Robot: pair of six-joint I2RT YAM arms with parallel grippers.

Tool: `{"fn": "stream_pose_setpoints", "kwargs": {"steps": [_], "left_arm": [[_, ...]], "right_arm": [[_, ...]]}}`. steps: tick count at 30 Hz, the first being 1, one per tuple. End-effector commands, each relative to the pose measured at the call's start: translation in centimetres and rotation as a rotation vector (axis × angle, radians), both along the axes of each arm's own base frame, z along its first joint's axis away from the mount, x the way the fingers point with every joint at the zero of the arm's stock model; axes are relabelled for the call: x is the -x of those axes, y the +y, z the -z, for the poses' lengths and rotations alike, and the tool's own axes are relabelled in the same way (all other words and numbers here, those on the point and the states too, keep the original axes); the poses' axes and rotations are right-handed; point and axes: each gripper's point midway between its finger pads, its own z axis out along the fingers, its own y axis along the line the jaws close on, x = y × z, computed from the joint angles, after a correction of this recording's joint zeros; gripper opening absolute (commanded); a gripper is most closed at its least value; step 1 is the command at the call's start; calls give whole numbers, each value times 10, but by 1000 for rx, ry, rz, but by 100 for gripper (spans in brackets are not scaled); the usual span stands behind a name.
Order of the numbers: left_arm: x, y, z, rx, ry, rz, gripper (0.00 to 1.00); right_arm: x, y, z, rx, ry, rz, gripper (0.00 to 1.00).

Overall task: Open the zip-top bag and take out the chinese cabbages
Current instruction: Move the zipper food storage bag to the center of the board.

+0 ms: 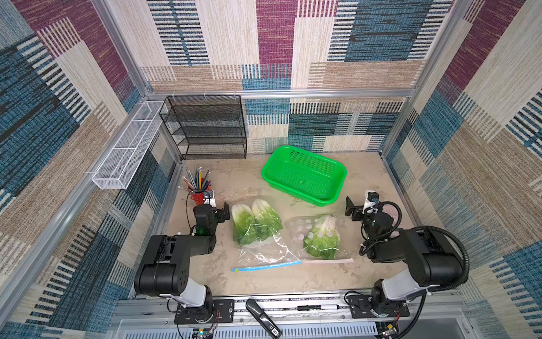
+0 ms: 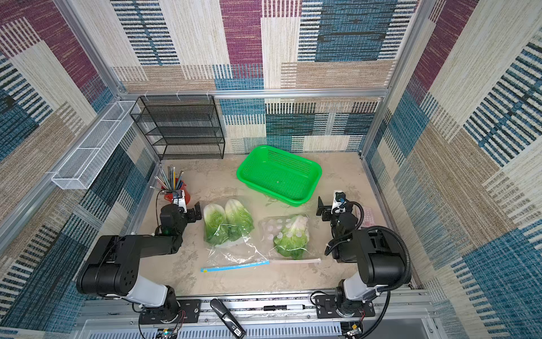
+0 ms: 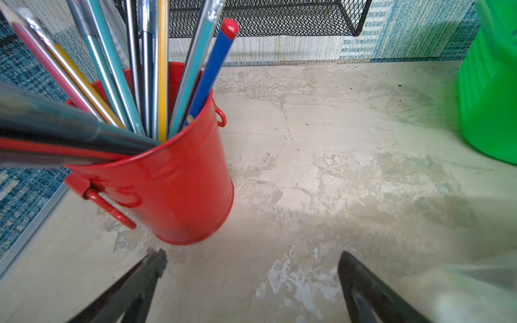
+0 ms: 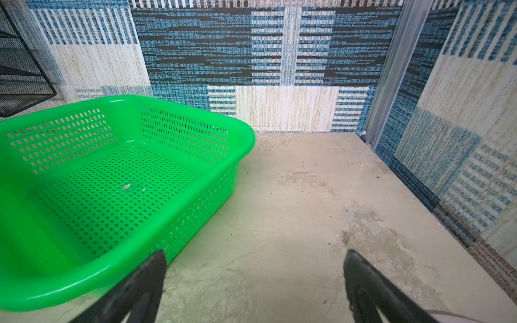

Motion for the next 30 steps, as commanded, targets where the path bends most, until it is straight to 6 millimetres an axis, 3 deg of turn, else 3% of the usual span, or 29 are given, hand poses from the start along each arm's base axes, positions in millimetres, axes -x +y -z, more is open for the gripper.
{"fn": "stream_pose_setpoints", "kwargs": {"steps": [1, 30], "left_arm": [[-4, -2, -8, -10, -28, 17, 100], [-5, -3, -7, -6, -21, 26, 100]], "right_arm": [[-1, 2, -12, -10, -46, -7, 99], [-1, 1, -12, -10, -46, -6, 99]]}}
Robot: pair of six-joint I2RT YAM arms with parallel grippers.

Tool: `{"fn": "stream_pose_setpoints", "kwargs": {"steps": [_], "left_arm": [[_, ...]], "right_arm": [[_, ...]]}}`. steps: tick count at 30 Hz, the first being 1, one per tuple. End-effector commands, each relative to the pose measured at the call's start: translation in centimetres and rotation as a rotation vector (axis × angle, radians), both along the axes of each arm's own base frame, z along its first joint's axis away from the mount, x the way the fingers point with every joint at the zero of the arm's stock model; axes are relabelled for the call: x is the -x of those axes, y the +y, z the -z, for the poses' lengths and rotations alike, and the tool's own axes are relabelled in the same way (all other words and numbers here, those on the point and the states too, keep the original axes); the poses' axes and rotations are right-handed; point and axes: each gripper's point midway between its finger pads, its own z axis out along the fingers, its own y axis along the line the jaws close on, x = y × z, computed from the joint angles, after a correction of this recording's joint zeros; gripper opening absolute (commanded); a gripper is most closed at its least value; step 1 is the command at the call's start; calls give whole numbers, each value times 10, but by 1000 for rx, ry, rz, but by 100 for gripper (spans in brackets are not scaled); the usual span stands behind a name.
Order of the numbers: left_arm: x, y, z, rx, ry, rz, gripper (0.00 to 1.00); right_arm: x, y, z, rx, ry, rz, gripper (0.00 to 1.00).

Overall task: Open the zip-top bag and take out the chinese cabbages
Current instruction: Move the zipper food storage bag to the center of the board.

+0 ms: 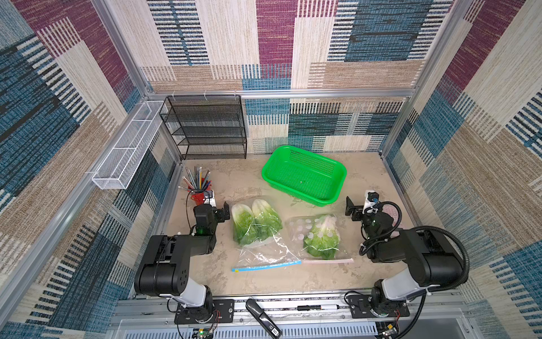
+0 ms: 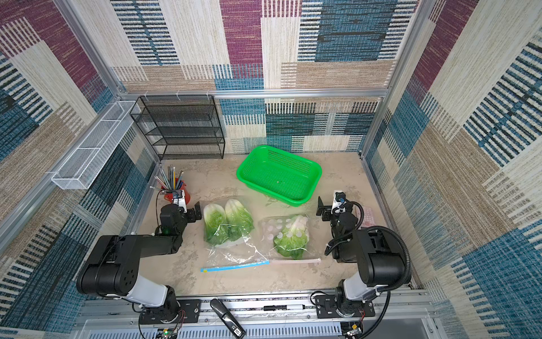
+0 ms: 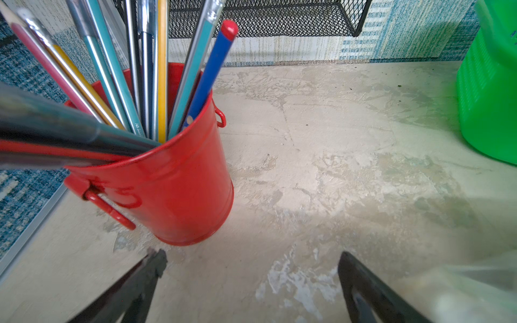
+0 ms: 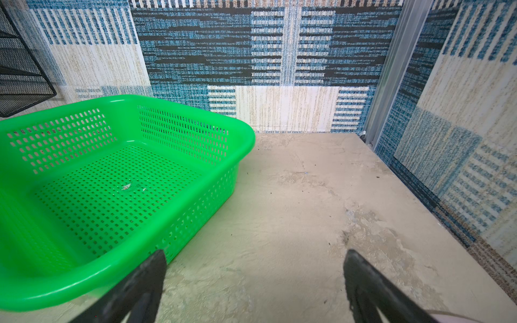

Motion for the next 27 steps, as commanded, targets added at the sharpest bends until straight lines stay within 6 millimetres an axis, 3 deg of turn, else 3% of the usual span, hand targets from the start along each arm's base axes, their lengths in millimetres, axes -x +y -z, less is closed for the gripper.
{"fn": "stream_pose_setpoints", "kwargs": {"steps": [1, 6, 14, 20, 27], "left_arm": [[-4, -3, -5, -4, -15, 24, 100], [-3, -2, -7, -5, -25, 27, 100], [7, -9, -46, 26, 37, 30, 100], [15, -19, -68, 74, -18, 24, 100], [21, -53, -87, -25, -14, 73, 99]], "right_arm": [[0, 2, -12, -9, -46, -7, 99], [0, 2, -13, -9, -52, -8, 99], [5, -5, -34, -39, -18, 36, 99], [25, 1, -54, -86, -9, 11, 99], [56, 17, -84, -97, -62, -58, 99]]}}
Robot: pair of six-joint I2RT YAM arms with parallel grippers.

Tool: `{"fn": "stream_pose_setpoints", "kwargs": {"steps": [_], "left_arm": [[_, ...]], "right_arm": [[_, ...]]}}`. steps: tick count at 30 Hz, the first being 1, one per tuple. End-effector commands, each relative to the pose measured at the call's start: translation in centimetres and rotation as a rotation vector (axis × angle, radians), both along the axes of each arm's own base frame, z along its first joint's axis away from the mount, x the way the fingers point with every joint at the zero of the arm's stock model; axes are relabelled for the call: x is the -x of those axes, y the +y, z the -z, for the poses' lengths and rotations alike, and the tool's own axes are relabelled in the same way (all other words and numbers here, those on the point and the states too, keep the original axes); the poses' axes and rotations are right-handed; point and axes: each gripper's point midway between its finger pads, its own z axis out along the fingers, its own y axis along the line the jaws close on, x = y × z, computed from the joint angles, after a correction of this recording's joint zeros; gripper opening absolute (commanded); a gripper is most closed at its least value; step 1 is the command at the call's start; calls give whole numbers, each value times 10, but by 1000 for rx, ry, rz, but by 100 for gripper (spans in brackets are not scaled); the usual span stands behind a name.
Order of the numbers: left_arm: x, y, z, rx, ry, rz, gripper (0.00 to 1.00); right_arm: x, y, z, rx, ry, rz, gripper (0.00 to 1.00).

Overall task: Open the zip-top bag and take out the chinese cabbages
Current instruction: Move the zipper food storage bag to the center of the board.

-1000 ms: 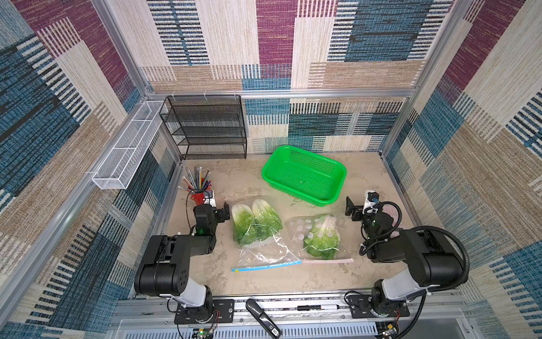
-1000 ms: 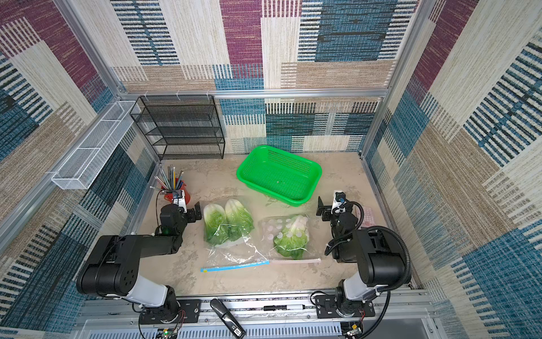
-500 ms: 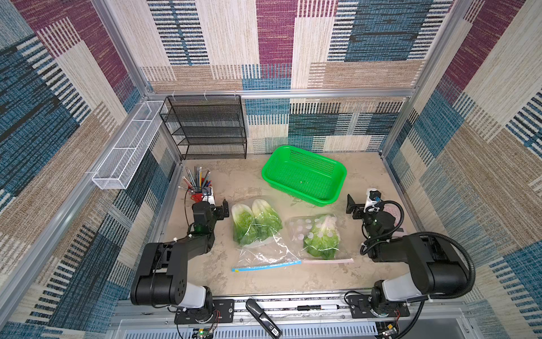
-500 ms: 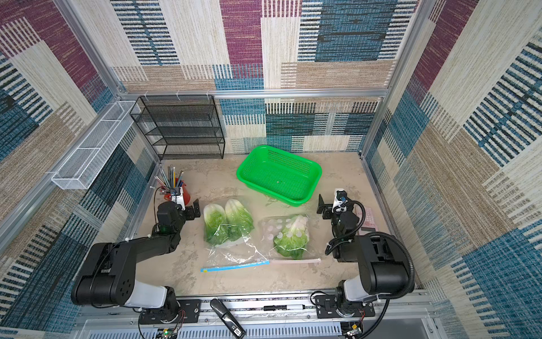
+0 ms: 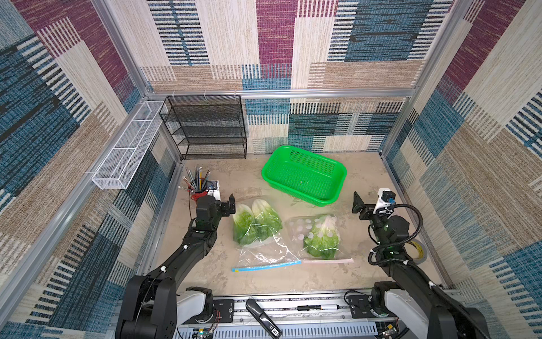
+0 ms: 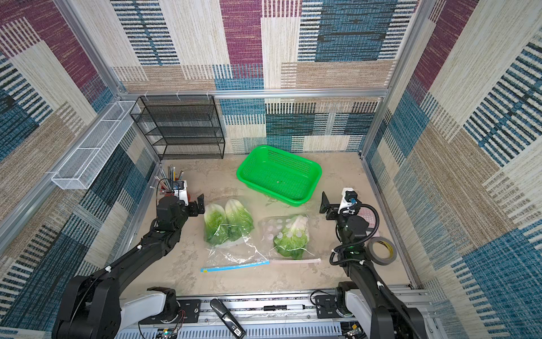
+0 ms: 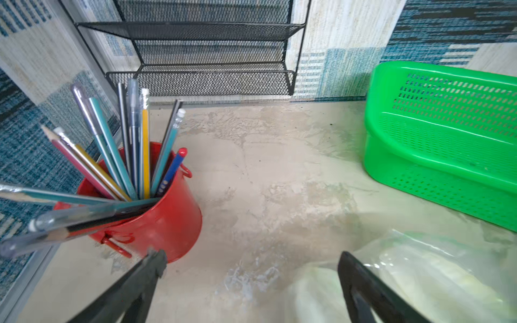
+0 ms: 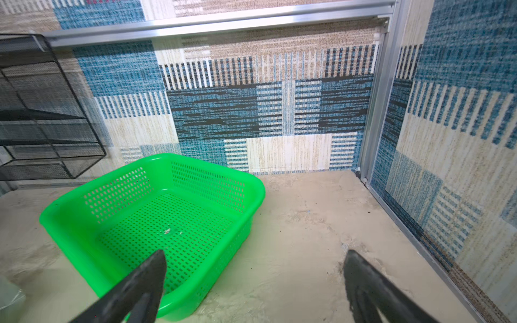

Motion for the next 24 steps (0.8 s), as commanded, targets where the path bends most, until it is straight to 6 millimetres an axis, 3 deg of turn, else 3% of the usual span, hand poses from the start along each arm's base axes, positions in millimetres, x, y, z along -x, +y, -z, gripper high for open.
{"fn": "stream_pose_setpoints", "kwargs": {"steps": [1, 7, 11, 14, 19, 24], "left_arm": [[5, -7, -6, -58, 11, -19, 100], [15, -62, -34, -69, -44, 84, 99], [34, -118, -45, -94, -71, 240, 100], [50, -154, -50, -175, -83, 346, 99], [88, -222, -37, -174, -31, 566, 99], [123, -280, -6, -131, 86, 734, 95]], "right_arm": [[11, 14, 7, -12, 53, -53, 100], [18, 63, -4, 41, 97, -145, 100], [24, 75, 0, 22, 142, -160, 99], [25, 76, 14, -30, 217, -156, 98], [30, 73, 39, -157, 326, -129, 99], [42, 98, 67, -257, 461, -256, 99]]}}
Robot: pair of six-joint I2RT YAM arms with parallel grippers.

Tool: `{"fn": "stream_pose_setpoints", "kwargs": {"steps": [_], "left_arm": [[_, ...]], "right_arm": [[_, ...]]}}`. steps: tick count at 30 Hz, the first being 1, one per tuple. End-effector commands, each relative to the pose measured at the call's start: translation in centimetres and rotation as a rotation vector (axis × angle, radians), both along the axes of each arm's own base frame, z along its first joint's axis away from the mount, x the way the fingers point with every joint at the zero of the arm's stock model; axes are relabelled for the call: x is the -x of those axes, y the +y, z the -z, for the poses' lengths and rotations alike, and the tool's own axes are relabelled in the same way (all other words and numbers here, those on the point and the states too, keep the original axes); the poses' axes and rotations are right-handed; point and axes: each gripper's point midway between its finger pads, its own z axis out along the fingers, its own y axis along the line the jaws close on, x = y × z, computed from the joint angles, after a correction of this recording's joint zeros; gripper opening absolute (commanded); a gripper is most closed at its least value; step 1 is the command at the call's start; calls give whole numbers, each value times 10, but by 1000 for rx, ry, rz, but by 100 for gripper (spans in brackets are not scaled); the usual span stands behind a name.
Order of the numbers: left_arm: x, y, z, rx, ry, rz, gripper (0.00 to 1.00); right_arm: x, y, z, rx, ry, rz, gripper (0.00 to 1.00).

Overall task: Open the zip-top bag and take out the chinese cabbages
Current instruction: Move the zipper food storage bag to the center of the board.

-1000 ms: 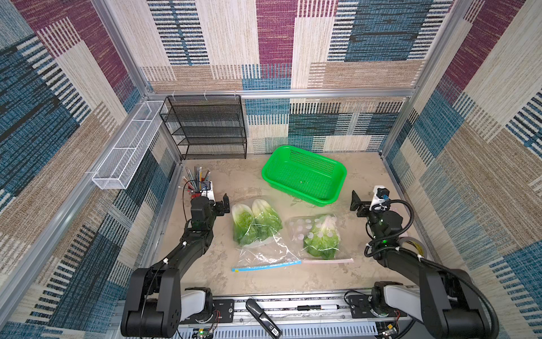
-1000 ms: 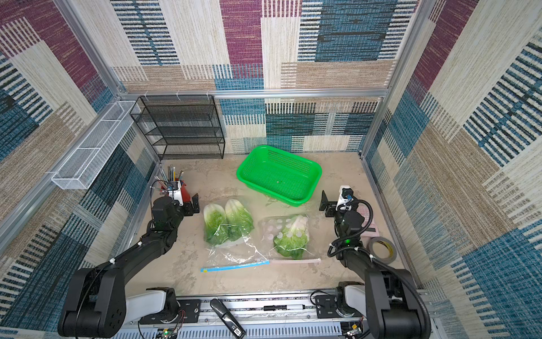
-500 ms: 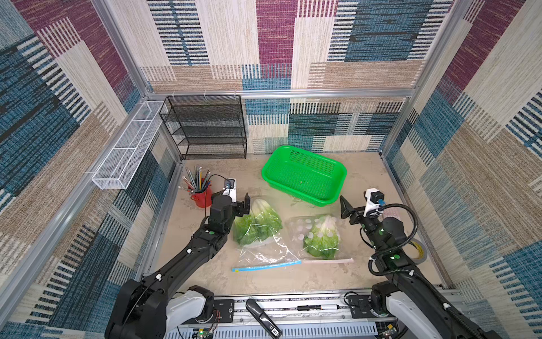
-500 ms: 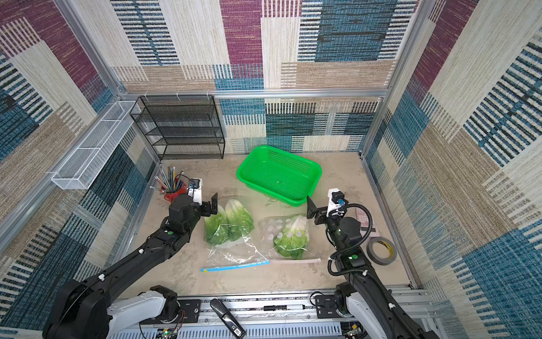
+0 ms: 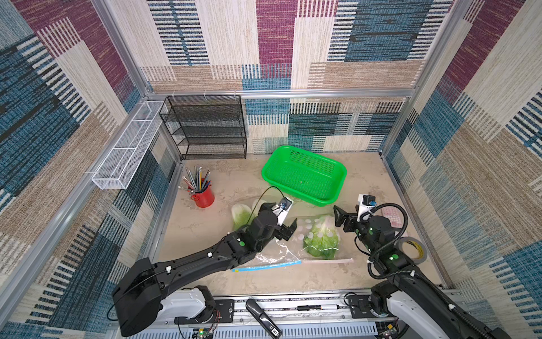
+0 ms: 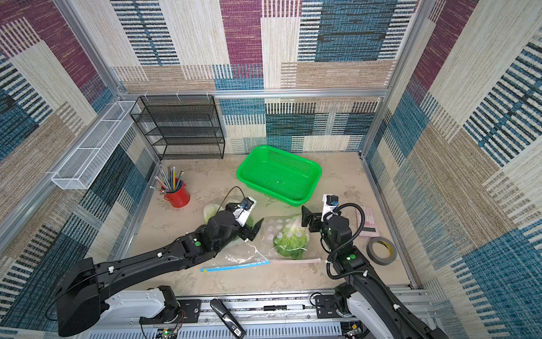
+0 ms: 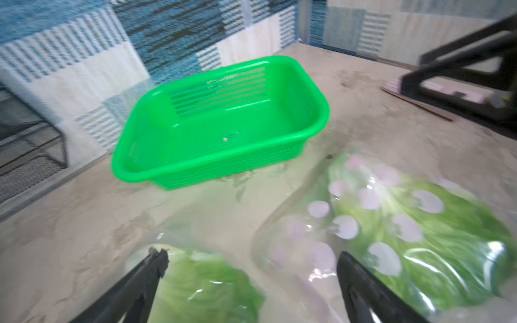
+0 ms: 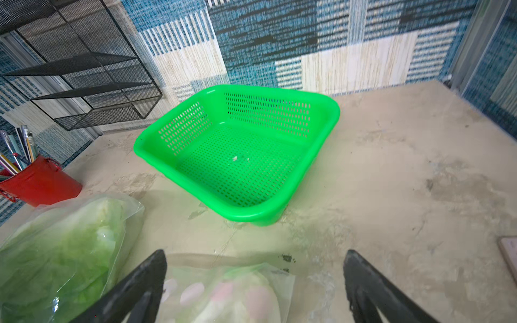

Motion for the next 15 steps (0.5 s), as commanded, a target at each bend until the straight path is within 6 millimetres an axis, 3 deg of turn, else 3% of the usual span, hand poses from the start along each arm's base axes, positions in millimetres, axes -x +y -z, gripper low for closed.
{"fn": "stream_pose_setpoints", "kwargs": {"steps": [1, 8, 12, 15], "left_arm": [[21, -28, 23, 19, 125, 84, 94], [48, -70, 56, 64, 321, 208, 90], [50, -87, 63, 69, 366, 248, 90], [51, -98, 71, 76, 403, 262, 90]], "right_arm": [[12, 20, 22, -112, 132, -87, 99], [31, 32, 49, -183, 280, -150, 99], [38, 37, 72, -218, 371, -173, 99], [38, 41, 76, -247, 390, -201, 99]]}}
